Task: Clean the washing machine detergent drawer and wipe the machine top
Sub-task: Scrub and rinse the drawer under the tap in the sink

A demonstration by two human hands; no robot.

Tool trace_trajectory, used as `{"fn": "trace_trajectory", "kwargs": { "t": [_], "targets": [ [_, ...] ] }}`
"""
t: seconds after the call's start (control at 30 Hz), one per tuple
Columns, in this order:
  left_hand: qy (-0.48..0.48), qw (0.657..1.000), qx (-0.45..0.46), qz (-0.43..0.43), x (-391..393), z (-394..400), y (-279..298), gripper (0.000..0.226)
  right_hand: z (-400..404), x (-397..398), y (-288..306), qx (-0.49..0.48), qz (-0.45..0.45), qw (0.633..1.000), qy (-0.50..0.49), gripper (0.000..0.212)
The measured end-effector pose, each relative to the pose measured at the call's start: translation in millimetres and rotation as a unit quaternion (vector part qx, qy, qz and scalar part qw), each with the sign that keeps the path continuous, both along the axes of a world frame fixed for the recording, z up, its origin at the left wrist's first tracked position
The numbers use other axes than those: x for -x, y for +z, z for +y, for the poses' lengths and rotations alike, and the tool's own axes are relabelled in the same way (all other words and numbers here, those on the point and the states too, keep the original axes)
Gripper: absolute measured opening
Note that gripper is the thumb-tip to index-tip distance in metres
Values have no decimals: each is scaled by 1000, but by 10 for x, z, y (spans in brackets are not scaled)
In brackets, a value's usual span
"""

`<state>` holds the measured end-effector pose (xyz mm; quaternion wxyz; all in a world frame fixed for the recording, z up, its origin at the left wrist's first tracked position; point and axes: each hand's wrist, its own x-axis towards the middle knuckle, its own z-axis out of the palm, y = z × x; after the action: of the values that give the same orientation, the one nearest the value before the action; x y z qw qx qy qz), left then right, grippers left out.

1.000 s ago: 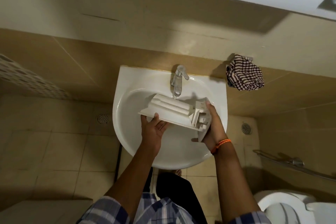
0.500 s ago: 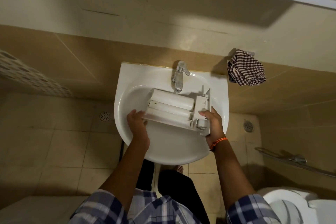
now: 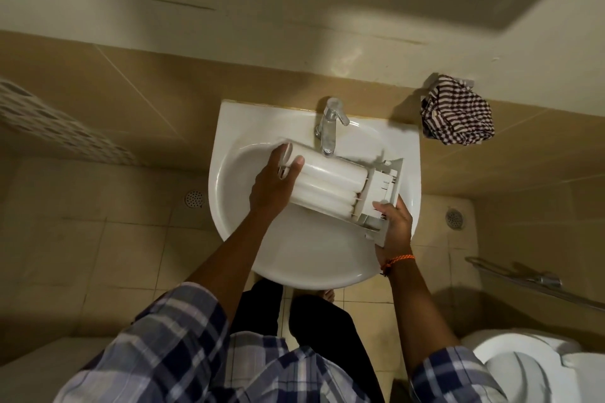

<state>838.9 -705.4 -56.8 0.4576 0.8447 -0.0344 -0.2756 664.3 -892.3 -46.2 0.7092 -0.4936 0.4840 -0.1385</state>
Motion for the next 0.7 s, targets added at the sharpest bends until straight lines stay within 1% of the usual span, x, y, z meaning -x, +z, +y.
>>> {"fn": "trace_trajectory", "kwargs": {
  "t": [0.1, 0.17, 0.2, 0.23, 0.27, 0.3, 0.33, 0.37, 0.4, 0.43, 0.47, 0.5, 0.53, 0.6, 0.7],
  "targets": [
    [-10, 1000, 25, 4, -7, -58, -69, 58, 53, -13, -12, 21, -7, 1000, -16, 31],
    [11, 999, 31, 4, -35, -115, -107, 56, 110, -72, 13, 78, 1, 997, -18, 23],
    [26, 999, 24, -4, -51, -150, -99, 55, 156, -118, 25, 118, 14, 993, -19, 25],
    [38, 999, 13, -19, -76, -182, -98, 53, 218, -169, 47, 158, 36, 987, -18, 35],
    [43, 998, 3, -37, -99, -212, -90, 52, 295, -227, 68, 218, 76, 973, -19, 51],
    [42, 998, -3, -55, -116, -232, -88, 51, 366, -285, 97, 303, 126, 944, -14, 68],
    [43, 997, -2, -65, -126, -248, -103, 50, 421, -328, 118, 406, 172, 897, 6, 78],
    [45, 996, 5, -71, -129, -262, -118, 49, 469, -366, 125, 499, 193, 844, 38, 79],
    [49, 996, 11, -72, -130, -271, -133, 48, 525, -420, 128, 568, 182, 798, 88, 72],
    [53, 996, 15, -72, -126, -283, -144, 48, 594, -475, 104, 611, 153, 762, 150, 64],
    [59, 996, 17, -72, -125, -297, -154, 47, 682, -532, 73, 629, 127, 737, 214, 59],
    [63, 995, 22, -70, -127, -311, -166, 46, 770, -582, 13, 628, 121, 721, 267, 57],
    [69, 995, 28, -61, -126, -320, -164, 45, 853, -626, -54, 625, 134, 707, 304, 58],
    [78, 995, 47, -29, -123, -324, -160, 42, 997, -702, -163, 630, 182, 681, 328, 62],
    [98, 992, 82, 11, -114, -296, -186, 34, 1187, -770, -256, 619, 213, 666, 358, 69]
  ]
}}
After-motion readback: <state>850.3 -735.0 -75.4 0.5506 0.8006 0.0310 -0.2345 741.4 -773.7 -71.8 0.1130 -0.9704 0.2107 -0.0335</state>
